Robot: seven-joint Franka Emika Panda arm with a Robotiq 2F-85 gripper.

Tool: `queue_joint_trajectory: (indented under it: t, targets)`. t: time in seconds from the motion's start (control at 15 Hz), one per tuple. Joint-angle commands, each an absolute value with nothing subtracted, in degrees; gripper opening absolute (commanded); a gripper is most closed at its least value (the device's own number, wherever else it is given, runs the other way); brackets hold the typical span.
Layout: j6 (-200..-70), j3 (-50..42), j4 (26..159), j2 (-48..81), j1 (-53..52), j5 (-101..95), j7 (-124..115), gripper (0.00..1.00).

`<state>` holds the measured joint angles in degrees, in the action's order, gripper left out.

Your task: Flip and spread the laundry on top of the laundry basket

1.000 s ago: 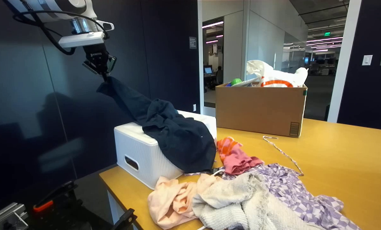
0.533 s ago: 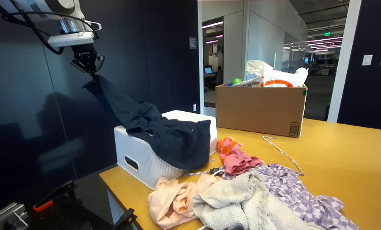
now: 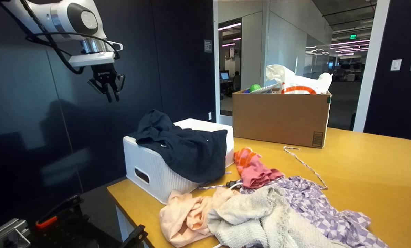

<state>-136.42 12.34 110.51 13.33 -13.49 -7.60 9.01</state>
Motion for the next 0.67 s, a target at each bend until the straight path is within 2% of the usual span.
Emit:
queue_joint_trajectory:
  t: [0.0, 0.33, 0.6]
  targets:
    - [-129.91, 11.71, 112.20, 8.20, -14.97, -10.81, 2.80, 0.62]
    - [-116.54, 10.46, 116.41, -0.07, -12.80, -17.09, -4.10, 0.98]
    - [-111.88, 8.32, 120.43, -1.38, -9.34, -20.13, -3.06, 1.00]
